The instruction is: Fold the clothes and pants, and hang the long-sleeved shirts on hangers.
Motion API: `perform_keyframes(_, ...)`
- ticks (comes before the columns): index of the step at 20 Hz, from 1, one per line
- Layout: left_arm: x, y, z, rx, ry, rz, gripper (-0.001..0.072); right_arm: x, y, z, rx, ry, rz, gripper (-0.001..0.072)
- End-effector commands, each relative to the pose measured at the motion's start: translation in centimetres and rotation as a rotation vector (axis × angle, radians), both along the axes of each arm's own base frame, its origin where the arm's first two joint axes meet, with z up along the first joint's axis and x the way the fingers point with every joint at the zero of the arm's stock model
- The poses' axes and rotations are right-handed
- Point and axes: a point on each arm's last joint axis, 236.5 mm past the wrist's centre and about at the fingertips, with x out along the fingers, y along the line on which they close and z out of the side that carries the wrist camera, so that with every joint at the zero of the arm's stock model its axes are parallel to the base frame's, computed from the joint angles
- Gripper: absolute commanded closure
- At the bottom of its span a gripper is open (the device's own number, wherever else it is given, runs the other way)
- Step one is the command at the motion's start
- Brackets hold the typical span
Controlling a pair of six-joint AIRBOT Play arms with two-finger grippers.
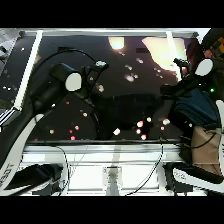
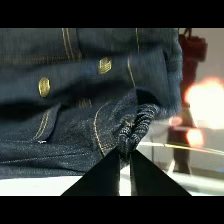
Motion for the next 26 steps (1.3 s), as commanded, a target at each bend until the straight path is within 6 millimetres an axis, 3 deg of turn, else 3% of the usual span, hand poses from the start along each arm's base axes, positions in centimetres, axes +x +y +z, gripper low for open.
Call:
perform_keyframes(1,5.2,1.1,-3.1,0.077,-0.096,0.021,0.0707,3.9,0.7,-2.6,0.036,-0.06,-0.054,0.0685)
perform_keyframes(4,7.9,1.3,-5.2,0.119,-0.148,0.02,0.0706,6.4,1.8,-3.4,0.097,-0.115,-0.086,0.0686)
perform_keyframes(8,10.5,0.4,-5.0,0.098,-0.253,0.011,0.0706,7.9,2.3,-5.0,0.124,-0.125,-0.113,0.0686)
perform_keyframes(13,12.0,-0.3,-5.0,0.073,-0.304,0.006,0.0703,9.5,2.1,-5.5,0.127,-0.168,-0.143,0.0681)
perform_keyframes(14,12.1,-0.5,-5.2,0.07,-0.307,0.005,0.07,9.9,2.1,-5.4,0.125,-0.185,-0.145,0.0649)
perform_keyframes(15,12.2,-0.5,-5.4,0.071,-0.306,0.004,0.0684,10.0,2.1,-5.4,0.127,-0.193,-0.147,0.0567)
perform_keyframes(16,12.2,-0.5,-5.5,0.072,-0.304,0.004,0.0604,10.1,2.1,-5.3,0.127,-0.195,-0.148,0.0451)
perform_keyframes(17,12.2,-0.5,-5.5,0.072,-0.305,0.004,0.0452,10.1,2.1,-5.4,0.126,-0.195,-0.146,0.0364)
perform_keyframes(18,12.2,-0.4,-5.4,0.072,-0.305,0.005,0.0344,10.1,2.1,-5.4,0.126,-0.195,-0.146,0.0359)
perform_keyframes(19,12.3,-0.4,-5.4,0.072,-0.305,0.007,0.0342,10.1,2.0,-5.3,0.126,-0.196,-0.146,0.0359)
perform_keyframes(23,12.4,0.1,-5.5,0.082,-0.305,0.013,0.0355,10.1,2.0,-5.2,0.121,-0.2,-0.13,0.0365)
perform_keyframes(24,12.3,0.2,-5.5,0.088,-0.297,0.014,0.0409,10.1,1.8,-4.9,0.11,-0.203,-0.101,0.0377)
perform_keyframes(25,11.9,0.5,-5.5,0.097,-0.285,0.015,0.0636,10.2,1.5,-4.3,0.09,-0.212,-0.072,0.0465)
perform_keyframes(26,11.7,0.9,-5.1,0.1,-0.281,0.021,0.0703,10.3,1.0,-3.5,0.071,-0.217,-0.061,0.0677)
